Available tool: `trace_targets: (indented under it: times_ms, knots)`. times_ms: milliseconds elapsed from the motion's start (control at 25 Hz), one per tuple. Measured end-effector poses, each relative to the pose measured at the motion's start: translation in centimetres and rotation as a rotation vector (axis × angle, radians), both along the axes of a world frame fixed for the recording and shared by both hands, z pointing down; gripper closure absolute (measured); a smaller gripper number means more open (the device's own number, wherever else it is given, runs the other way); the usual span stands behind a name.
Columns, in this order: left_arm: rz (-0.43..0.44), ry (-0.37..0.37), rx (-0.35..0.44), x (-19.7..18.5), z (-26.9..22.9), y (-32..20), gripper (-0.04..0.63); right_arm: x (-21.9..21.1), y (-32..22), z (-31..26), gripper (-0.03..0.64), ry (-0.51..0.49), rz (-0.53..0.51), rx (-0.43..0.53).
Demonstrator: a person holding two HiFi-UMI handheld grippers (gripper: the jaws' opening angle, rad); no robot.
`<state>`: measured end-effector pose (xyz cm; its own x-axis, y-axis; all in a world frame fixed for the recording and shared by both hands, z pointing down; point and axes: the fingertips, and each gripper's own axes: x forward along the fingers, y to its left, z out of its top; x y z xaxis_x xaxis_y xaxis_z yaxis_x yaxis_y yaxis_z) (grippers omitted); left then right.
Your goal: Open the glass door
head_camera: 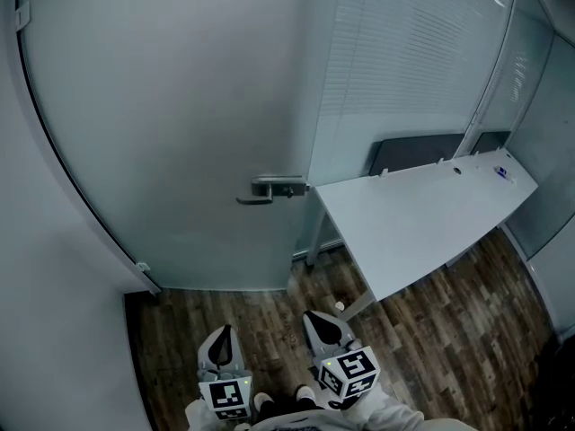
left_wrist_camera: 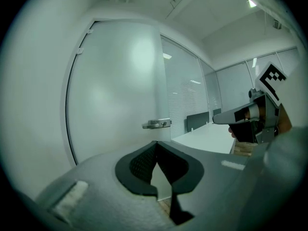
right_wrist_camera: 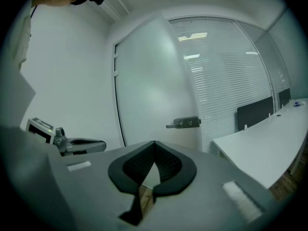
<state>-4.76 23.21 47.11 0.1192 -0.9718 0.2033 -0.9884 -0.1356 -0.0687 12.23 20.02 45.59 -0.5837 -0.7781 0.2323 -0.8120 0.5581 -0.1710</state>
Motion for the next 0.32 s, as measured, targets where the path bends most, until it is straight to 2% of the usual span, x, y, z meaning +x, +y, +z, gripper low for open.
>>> trace_targets:
  times_ms: [320]
  knots:
    - [0.001,-0.013,-0.018,4.0,0.1,1.1,0.591,3.4,0.3,0.4,0.612,-0.015,-0.009,-0.011]
